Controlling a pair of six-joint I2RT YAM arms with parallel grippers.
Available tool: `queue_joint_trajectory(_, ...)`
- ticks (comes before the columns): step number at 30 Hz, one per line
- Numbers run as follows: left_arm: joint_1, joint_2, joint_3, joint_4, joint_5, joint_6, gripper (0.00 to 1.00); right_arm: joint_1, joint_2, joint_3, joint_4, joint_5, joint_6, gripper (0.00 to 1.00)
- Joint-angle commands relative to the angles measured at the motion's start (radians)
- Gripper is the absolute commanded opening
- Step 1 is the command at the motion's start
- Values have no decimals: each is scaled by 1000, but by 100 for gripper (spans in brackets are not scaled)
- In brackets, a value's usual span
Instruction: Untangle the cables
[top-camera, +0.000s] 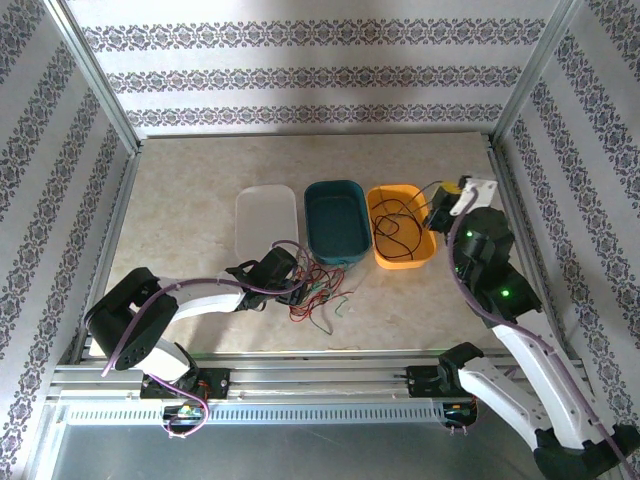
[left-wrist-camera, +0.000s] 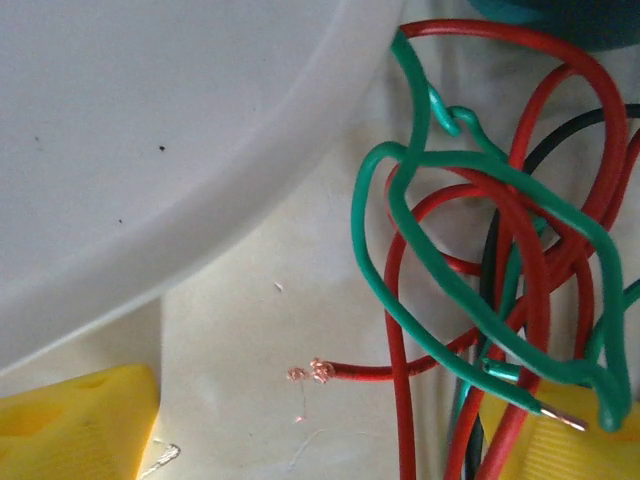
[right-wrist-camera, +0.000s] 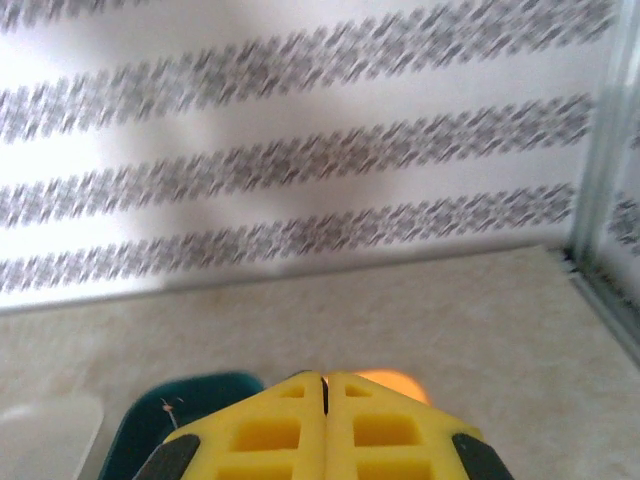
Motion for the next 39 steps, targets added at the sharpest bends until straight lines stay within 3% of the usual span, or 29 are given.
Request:
queue_joint_trajectory(1,-12,29,-15,-73,-9,8,84,-47,-36,47,60,22,42,0)
queue_joint_trajectory(12,-14,40,-18,-73,-12,14,84,-210,-4,175,108,-114,66,0)
queue_joint_trajectory(22,-15,37,-4,-68,-9,17,84,-260,152,184,119,-169,61,0)
queue_joint_trajectory(29,-15,14,-12,-73,-12,15,84,-243,160,18,135,-64,70,0)
queue_joint_trajectory(39,-15,33,-6,-67,-3,14,84,-343,141,46,132,71,51,0)
